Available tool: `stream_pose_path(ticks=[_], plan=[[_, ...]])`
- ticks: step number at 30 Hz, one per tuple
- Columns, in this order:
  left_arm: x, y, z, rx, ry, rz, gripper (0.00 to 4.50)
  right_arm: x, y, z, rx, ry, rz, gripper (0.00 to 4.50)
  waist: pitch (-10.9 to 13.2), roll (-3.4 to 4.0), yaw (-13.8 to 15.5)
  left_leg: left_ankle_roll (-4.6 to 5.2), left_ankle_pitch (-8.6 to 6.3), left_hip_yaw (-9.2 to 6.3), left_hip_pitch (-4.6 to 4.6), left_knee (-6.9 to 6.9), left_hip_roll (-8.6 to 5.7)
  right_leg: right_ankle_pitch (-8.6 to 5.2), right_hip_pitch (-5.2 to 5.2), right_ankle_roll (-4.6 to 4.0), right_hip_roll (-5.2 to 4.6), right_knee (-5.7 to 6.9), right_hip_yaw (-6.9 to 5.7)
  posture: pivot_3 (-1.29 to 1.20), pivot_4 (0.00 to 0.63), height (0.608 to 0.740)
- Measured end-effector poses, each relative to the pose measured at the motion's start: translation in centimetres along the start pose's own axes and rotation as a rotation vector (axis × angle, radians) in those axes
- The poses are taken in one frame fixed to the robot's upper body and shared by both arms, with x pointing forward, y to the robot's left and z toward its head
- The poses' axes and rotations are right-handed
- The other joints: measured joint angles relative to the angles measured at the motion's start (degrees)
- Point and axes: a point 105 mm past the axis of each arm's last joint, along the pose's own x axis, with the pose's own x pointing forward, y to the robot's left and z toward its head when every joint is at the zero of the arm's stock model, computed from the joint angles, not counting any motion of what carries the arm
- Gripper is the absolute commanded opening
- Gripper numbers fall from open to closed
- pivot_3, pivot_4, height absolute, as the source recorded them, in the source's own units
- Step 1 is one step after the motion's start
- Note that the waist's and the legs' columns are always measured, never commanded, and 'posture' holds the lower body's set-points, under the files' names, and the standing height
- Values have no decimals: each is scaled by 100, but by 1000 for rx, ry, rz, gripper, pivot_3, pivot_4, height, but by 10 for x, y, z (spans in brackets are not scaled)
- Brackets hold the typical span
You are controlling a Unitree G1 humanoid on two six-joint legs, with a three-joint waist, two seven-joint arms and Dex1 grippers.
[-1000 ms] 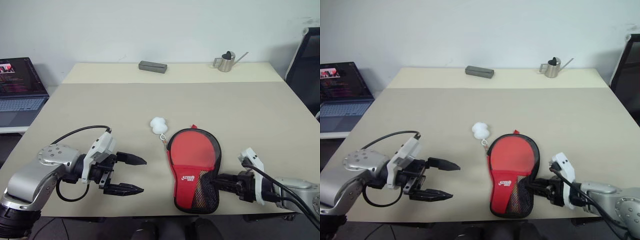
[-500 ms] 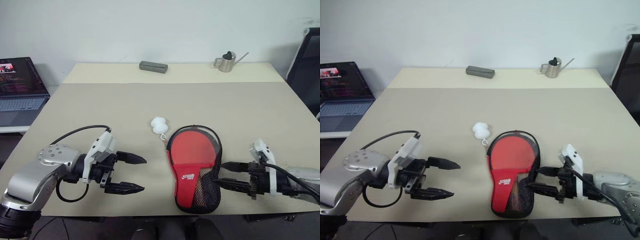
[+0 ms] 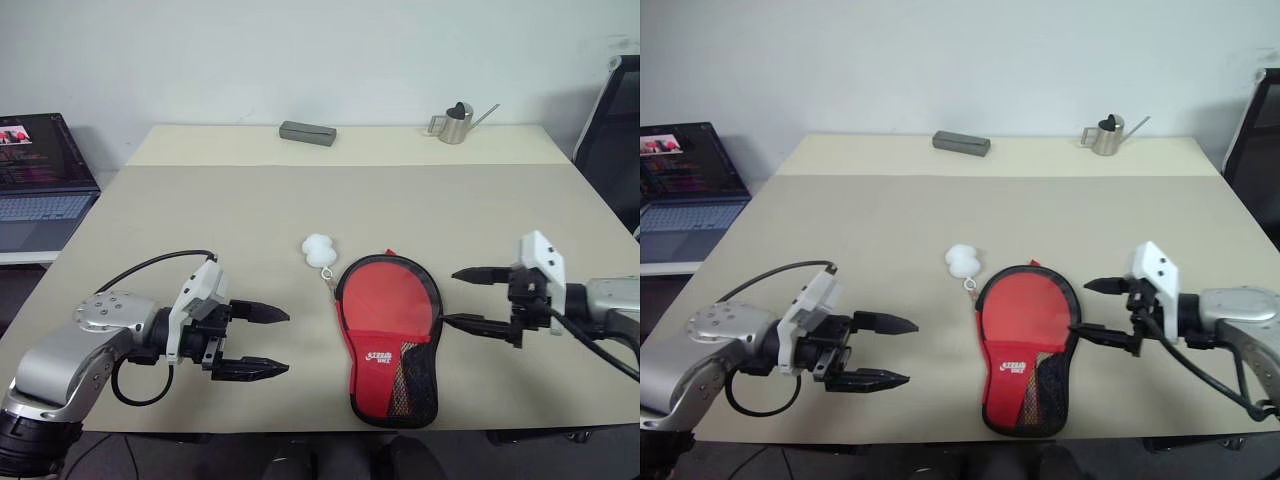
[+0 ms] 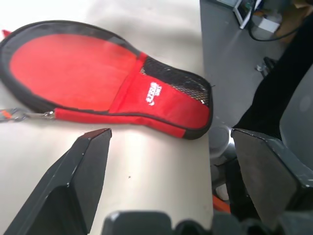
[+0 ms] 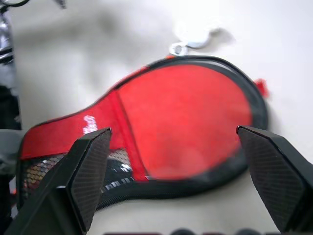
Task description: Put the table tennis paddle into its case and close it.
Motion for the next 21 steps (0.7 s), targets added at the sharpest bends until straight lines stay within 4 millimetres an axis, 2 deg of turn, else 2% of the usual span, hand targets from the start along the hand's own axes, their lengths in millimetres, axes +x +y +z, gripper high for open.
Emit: stream_pose_path(ticks=[4, 7, 10, 12, 16, 21], plan=[[-1, 8, 2, 6, -28, 66, 4281, 20, -2, 21, -46, -107, -7, 4470, 0, 0, -15, -1, 0, -4, 6, 2, 2, 1, -1, 0, 0, 6, 4, 0, 150, 740], [-2, 31, 6, 11, -72, 213, 4281, 32, -12, 34, -50, -199, -63, 4470, 0, 0, 2, -2, 2, -11, 7, 2, 0, 1, -1, 0, 1, 12, -1, 0, 150, 740], [-8, 61, 7, 48, -76, 413, 4281, 46, -9, 28, -5, -214, -39, 4470, -1, -2, 28, -2, 2, -12, 3, 6, -5, 1, 0, 0, -1, 9, -2, 0, 150, 740], [-9, 73, 5, 65, -67, 486, 4281, 53, -8, 20, 8, -195, -41, 4470, -1, -2, 26, -4, 2, -9, 0, 10, -8, 3, -3, 2, -3, 7, 2, 0, 150, 740], [-8, 88, 1, 76, -54, 574, 4281, 69, -4, 4, 15, -163, -32, 4470, -1, -2, 11, -5, 2, -12, -1, 12, -4, 3, -6, 2, -1, 10, 1, 0, 150, 740], [-6, 94, 3, 88, -47, 593, 4281, 90, 3, -10, 28, -157, -10, 4470, -1, -2, -20, -4, 2, -8, 5, 14, -5, 3, -7, 1, 0, 21, 6, 0, 150, 740]])
